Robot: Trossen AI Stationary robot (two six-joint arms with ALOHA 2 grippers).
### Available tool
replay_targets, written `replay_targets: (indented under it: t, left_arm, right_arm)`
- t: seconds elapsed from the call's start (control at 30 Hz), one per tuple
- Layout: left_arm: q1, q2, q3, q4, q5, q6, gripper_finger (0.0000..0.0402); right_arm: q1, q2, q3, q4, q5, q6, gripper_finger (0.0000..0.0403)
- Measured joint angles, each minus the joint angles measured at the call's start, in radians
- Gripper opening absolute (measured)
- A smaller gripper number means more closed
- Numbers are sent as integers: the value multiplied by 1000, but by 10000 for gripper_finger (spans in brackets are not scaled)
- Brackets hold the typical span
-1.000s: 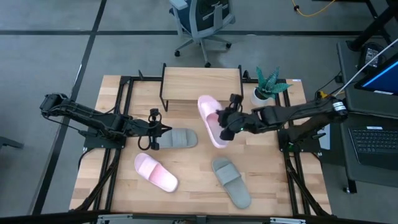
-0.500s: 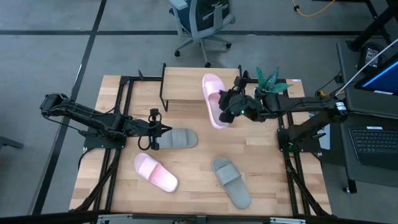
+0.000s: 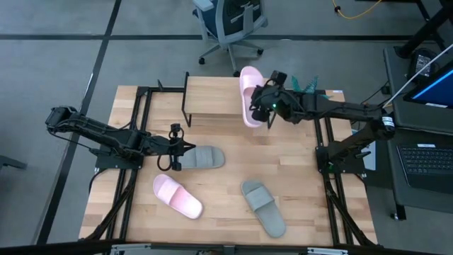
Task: Pick and place slides into the shelf
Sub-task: Put the top pink slipper on the shelf
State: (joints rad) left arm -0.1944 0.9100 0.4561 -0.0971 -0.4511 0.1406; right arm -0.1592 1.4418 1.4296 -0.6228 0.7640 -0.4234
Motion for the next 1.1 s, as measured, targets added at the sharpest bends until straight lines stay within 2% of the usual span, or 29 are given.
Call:
replay_targets:
  t: [0.1,0.33,0.47,0.6,0.77,0.97,1.1]
  left_arm:
    - [0,0,0,0,0,0,0]
    - [0,0,0,0,0,0,0]
    - [0,0,0,0,0,0,0]
    - [0,0,0,1,0,0,0]
    - [0,0,0,1,0,1,0]
    - [0,0,0,1,-1,1,0]
    - [0,0,0,1,-1,1,0]
  right_arm:
    - [-42,0,0,3,-78,-24,6]
    - [-137,0,0,-4,-90,-44,6]
    - [-180,0,0,-5,-161,-75,6]
    - [-208,0,0,-11,-168,-80,6]
    - [-246,0,0,-55,-256,-86,6]
    - [-274,0,0,-71,-265,-87,6]
    - [-291,0,0,-71,-308,-113,6]
